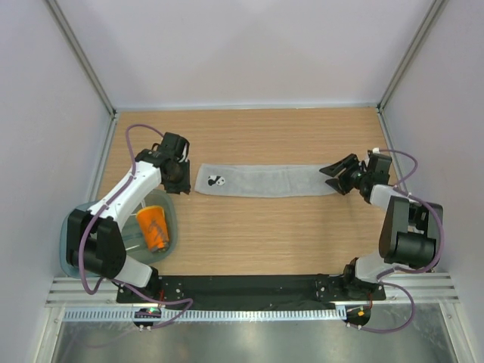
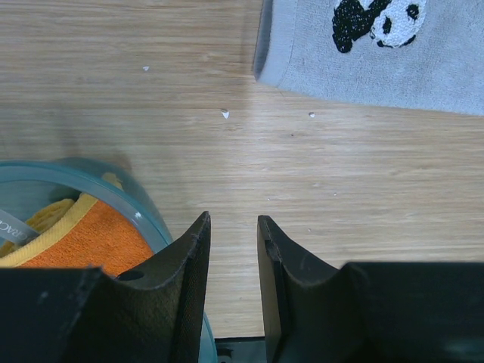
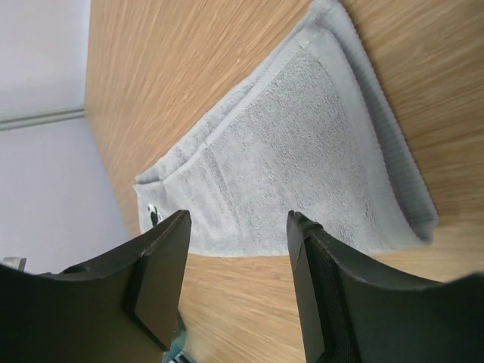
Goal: Roll the towels
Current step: Fold the towel
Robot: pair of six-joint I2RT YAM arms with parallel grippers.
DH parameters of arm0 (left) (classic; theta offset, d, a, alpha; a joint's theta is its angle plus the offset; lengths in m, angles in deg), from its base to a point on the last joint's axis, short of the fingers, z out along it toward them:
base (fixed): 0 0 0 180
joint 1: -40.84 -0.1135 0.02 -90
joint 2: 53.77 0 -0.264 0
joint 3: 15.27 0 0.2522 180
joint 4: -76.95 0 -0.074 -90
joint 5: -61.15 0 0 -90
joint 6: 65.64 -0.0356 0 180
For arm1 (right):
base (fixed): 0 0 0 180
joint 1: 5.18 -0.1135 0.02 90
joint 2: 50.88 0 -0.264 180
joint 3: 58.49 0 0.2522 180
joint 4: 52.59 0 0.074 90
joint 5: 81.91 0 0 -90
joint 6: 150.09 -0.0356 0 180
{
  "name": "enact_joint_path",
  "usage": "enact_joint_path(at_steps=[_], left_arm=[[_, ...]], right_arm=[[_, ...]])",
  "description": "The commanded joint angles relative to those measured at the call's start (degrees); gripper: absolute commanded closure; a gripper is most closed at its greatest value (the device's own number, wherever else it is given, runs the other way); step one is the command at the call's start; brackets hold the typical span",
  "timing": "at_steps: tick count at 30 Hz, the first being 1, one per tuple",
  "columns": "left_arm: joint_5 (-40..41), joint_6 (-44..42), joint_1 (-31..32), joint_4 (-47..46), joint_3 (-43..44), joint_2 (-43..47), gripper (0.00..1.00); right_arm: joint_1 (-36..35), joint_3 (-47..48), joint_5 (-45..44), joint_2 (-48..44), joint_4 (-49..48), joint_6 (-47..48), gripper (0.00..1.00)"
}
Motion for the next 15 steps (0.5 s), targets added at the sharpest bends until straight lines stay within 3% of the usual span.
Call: enact_joint_path(at_steps=[1, 7, 15], left_arm=[[0.4, -0.9, 0.1, -1.6, 0.1, 0.1, 0.68], [2.3, -0.9, 0.1, -1.0, 0.0, 0.3, 0.68], [3.0, -0.5, 0.1, -1.4, -0.6, 2.1, 0.57]], right_arm=[[0.3, 1.4, -5.7, -4.7, 8.6, 2.3, 0.39], [0.4, -0.7, -15.0, -11.3, 17.0, 3.8, 0.4], [0.7, -2.5, -17.3, -10.6, 16.8, 4.6, 0.4]])
